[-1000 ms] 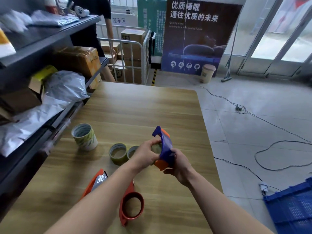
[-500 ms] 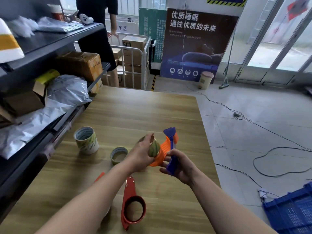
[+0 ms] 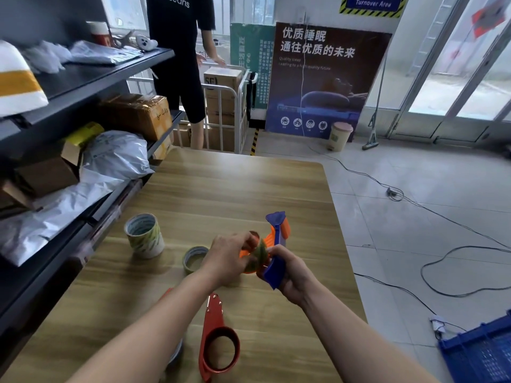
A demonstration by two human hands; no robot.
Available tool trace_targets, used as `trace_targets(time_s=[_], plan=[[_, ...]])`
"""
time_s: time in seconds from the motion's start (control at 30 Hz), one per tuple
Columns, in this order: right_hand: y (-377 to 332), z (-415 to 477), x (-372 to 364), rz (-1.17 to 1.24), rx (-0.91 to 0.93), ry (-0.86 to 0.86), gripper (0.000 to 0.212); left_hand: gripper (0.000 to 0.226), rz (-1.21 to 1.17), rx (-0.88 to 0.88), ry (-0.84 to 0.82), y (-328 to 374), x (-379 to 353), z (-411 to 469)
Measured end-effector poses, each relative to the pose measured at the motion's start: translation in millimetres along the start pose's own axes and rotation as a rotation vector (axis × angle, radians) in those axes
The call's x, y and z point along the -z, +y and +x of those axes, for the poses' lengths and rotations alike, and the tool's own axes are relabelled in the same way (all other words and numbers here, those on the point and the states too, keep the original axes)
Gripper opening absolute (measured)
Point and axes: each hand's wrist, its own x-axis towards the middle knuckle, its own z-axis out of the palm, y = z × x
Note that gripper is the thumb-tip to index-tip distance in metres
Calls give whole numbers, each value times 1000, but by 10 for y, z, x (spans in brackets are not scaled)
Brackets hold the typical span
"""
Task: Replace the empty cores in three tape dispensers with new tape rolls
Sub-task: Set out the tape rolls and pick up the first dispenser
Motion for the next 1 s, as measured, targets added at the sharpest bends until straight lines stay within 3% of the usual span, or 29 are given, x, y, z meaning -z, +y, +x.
trace_targets(time_s=[0.1, 0.2, 0.27, 0.37, 0.57, 0.83, 1.0], plan=[[-15, -4, -39, 4, 44, -41, 40, 44, 75, -12, 152, 48, -19, 7], [-27, 11, -48, -3, 80, -35, 41, 87, -104, 157, 47, 1, -16, 39], [-17, 13, -47, -3, 105, -44, 39, 100, -227, 190, -55, 7, -15, 61], [-22, -18, -50, -5, 118, -79, 41, 95, -304, 135, -165, -9, -24, 85], [-76, -72, -76, 66, 113, -247, 81, 104, -1073, 186, -511, -159, 76, 94], [-169, -98, -178, 207, 107, -347, 94, 99, -1536, 163, -566, -181, 137, 97], [-168, -126, -179, 194, 115, -356, 94, 93, -1619, 156, -553, -196, 182, 74]])
